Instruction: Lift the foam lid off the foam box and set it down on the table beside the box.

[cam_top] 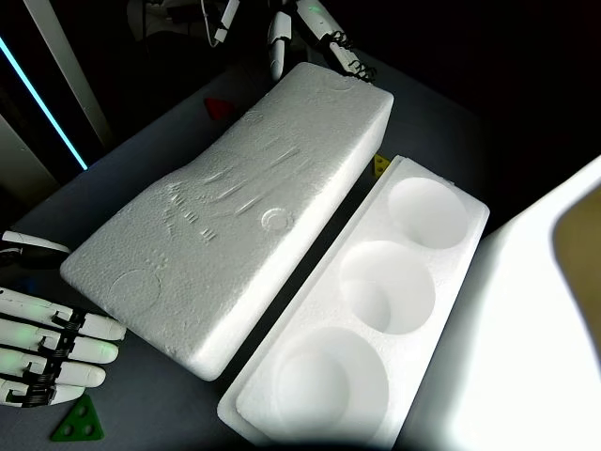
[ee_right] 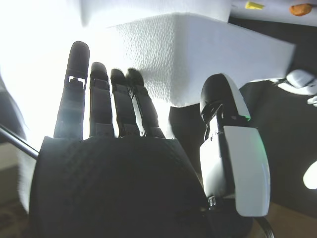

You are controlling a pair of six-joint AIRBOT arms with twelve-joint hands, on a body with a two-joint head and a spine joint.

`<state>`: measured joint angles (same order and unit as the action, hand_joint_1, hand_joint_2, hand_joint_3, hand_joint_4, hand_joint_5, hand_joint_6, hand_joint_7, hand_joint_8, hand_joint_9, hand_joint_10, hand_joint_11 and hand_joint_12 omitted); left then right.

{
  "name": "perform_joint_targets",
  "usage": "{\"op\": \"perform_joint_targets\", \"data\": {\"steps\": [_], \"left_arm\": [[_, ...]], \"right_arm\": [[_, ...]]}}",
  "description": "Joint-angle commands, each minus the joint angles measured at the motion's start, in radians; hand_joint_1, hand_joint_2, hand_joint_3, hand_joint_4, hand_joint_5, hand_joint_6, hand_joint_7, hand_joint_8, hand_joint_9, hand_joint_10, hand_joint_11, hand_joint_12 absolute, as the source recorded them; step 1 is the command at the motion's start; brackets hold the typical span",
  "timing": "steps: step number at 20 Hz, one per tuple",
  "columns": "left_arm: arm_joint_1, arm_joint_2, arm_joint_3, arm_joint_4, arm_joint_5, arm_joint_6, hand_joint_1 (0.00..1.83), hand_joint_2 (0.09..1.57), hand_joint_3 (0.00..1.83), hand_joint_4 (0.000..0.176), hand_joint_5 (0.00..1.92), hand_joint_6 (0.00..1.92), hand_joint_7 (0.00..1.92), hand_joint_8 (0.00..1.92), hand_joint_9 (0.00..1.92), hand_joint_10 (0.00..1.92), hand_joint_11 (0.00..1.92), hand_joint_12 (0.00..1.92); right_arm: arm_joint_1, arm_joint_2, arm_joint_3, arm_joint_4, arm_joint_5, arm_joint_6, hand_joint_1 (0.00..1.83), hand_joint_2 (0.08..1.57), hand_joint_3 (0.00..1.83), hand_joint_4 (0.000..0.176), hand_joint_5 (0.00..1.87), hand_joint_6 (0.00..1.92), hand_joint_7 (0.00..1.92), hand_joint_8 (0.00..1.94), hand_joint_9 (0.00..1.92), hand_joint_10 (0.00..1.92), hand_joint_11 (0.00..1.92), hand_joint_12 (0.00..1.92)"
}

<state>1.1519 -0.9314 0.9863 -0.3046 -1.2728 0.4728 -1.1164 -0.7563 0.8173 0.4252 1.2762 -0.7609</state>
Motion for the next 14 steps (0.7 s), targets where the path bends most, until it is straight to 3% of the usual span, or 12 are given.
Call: {"op": "perform_joint_targets", "data": {"steps": [1, 4, 6, 10, 12, 13, 14], "left_arm": [[-0.005, -0.004, 0.005, 0.005, -0.111, -0.007, 0.29, 1.14, 0.0, 0.0, 0.07, 0.0, 0.0, 0.0, 0.0, 0.0, 0.0, 0.0], [-0.005, -0.02, 0.024, -0.013, -0.084, -0.009, 0.31, 1.13, 0.0, 0.0, 0.07, 0.0, 0.0, 0.0, 0.0, 0.0, 0.0, 0.0], [-0.005, -0.028, 0.039, -0.03, -0.059, -0.006, 0.36, 1.12, 0.0, 0.0, 0.05, 0.0, 0.0, 0.0, 0.0, 0.0, 0.0, 0.0], [0.002, -0.025, 0.044, -0.06, -0.06, 0.005, 0.36, 1.11, 0.0, 0.0, 0.0, 0.0, 0.0, 0.0, 0.0, 0.0, 0.0, 0.0], [0.004, -0.016, 0.039, -0.064, -0.084, 0.011, 0.35, 1.12, 0.0, 0.0, 0.0, 0.0, 0.0, 0.0, 0.0, 0.0, 0.0, 0.0], [0.004, -0.009, 0.037, -0.062, -0.102, 0.013, 0.35, 1.12, 0.0, 0.004, 0.0, 0.0, 0.0, 0.0, 0.0, 0.0, 0.0, 0.0], [-0.001, -0.001, 0.034, -0.056, -0.116, 0.019, 0.34, 1.13, 0.0, 0.023, 0.0, 0.0, 0.0, 0.0, 0.0, 0.0, 0.0, 0.0]], "right_arm": [[-0.003, 0.003, 0.01, 0.005, 0.126, 0.012, 0.32, 1.23, 0.0, 0.0, 0.12, 0.0, 0.05, 0.0, 0.05, 0.01, 0.0, 0.91], [-0.009, -0.01, 0.028, 0.026, 0.101, 0.017, 0.33, 1.21, 0.0, 0.0, 0.1, 0.0, 0.01, 0.0, 0.02, 0.0, 0.0, 0.98], [-0.012, -0.025, 0.047, 0.05, 0.074, 0.017, 0.38, 1.19, 0.0, 0.0, 0.0, 0.0, 0.0, 0.0, 0.06, 0.02, 0.0, 1.23], [-0.025, -0.034, 0.063, 0.1, 0.064, 0.015, 0.36, 1.17, 0.0, 0.0, 0.0, 0.0, 0.0, 0.0, 0.05, 0.01, 0.0, 1.39], [-0.024, -0.031, 0.063, 0.098, 0.085, 0.015, 0.38, 1.2, 0.0, 0.0, 0.0, 0.0, 0.0, 0.0, 0.0, 0.0, 0.0, 1.27], [-0.02, -0.024, 0.062, 0.089, 0.1, 0.015, 0.33, 1.21, 0.0, 0.0, 0.0, 0.0, 0.0, 0.0, 0.0, 0.0, 0.0, 1.02], [-0.011, -0.016, 0.059, 0.074, 0.111, 0.014, 0.23, 1.21, 0.0, 0.002, 0.0, 0.0, 0.0, 0.0, 0.0, 0.0, 0.0, 0.76]]}}
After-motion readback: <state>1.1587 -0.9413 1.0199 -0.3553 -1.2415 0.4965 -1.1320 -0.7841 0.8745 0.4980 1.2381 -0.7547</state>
